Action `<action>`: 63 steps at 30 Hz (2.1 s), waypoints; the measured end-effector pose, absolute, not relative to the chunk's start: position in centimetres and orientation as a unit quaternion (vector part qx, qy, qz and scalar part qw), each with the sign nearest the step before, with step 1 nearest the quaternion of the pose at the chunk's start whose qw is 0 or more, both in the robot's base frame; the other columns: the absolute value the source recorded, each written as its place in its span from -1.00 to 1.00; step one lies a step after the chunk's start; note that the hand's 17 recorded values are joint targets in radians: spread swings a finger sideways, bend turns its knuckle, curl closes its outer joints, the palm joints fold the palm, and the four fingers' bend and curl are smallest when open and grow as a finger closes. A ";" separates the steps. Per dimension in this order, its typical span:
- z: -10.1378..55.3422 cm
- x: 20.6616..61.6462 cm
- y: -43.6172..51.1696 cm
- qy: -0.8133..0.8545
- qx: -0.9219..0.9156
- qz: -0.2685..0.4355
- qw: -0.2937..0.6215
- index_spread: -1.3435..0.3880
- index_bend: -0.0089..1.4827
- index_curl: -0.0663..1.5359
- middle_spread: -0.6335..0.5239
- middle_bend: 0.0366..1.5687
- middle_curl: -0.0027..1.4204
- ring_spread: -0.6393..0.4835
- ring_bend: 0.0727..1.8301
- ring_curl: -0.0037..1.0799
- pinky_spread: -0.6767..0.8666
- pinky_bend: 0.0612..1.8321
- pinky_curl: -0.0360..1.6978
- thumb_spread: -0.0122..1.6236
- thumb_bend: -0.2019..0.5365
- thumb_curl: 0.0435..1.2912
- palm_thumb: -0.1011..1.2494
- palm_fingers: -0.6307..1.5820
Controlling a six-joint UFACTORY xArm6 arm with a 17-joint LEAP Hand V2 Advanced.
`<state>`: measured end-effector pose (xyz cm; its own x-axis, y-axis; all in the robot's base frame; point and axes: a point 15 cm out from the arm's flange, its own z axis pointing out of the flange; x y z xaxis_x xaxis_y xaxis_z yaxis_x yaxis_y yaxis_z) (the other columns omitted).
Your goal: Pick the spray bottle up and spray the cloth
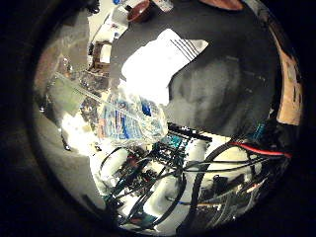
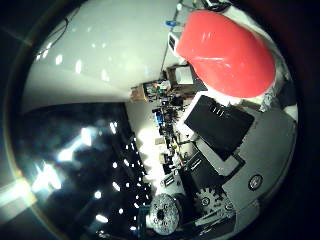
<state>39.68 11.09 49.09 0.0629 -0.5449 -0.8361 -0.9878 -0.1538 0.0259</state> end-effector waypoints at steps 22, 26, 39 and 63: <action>36.7 44.0 11.4 0.629 -0.621 0.397 0.246 0.20 0.50 -0.06 -0.21 0.68 -0.07 -0.23 0.55 0.03 -0.54 0.36 -0.18 -0.57 -0.51 0.52 0.71 0.68; 36.2 44.3 11.6 0.629 -0.621 0.399 0.245 0.20 0.49 -0.06 -0.21 0.68 -0.07 -0.23 0.55 0.03 -0.54 0.36 -0.18 -0.57 -0.51 0.52 0.71 0.68; 41.4 44.4 16.1 0.583 -0.653 0.389 0.286 0.20 0.49 -0.06 -0.21 0.68 -0.07 -0.23 0.55 0.03 -0.54 0.36 -0.18 -0.56 -0.51 0.52 0.70 0.68; 44.2 41.5 39.4 0.385 -0.792 0.247 0.404 0.20 0.50 -0.07 -0.20 0.68 -0.07 -0.23 0.55 0.03 -0.53 0.37 -0.19 -0.52 -0.51 0.54 0.68 0.68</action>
